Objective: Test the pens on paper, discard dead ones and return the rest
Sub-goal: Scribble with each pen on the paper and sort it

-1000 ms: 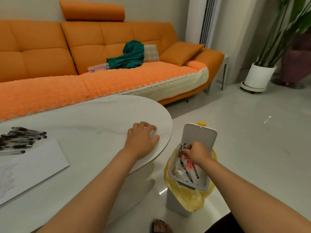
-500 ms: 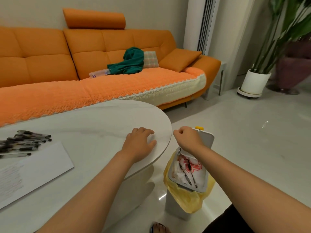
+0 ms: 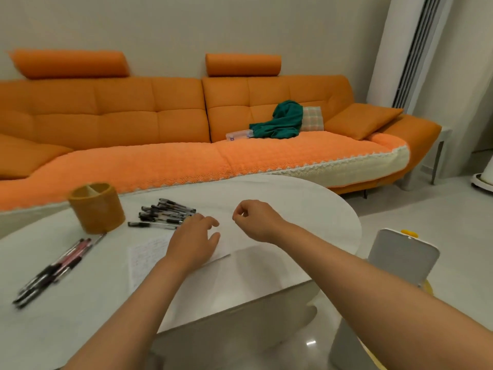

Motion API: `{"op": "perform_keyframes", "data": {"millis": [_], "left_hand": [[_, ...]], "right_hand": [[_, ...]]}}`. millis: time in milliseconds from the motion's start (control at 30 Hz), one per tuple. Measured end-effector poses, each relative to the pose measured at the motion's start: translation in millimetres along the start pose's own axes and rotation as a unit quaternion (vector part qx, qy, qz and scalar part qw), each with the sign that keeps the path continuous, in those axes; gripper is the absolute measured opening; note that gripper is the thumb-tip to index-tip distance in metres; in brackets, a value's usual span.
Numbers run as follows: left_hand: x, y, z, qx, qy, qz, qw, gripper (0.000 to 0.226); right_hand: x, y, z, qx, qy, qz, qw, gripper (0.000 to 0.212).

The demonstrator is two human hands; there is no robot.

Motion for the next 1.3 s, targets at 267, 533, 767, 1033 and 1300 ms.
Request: {"op": "perform_keyframes", "data": {"millis": [267,533,767,1033,1300], "left_hand": [[-63,130,98,0.038,-0.101,0.114,0.988,0.034],[-112,219,152,0.093,-0.125,0.210,0.965,0.041],[-118,240,148,0.053,-0.093,0.212,0.971,0.042],[-116,242,150,0.041,-0.088,0.219,0.971,0.037],[-117,241,151,0.052,-0.088,0.211,0.972,0.037]], "right_hand": [[37,151,-85,-0.039,0.090,0.153,0.983,0.015],[56,247,-160,-0.140,0.097,0.279,0.945,0.026],[76,268,-195,-0.200,0.043,0.343,0.917,0.033],[79,271,-207,-0.205,-0.021,0.391,0.897,0.033],[79,272,-209,-0.251,-0.032,0.431,0.866,0.017]]}}
Point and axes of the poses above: each hand's wrist, its own x-axis towards the middle knuckle, its own z-axis out of the back of the hand, y = z × x, the point moved 4 cm from there along x, towards the middle knuckle, and after that the axes turned 12 degrees about -x, right-handed, at the moved point
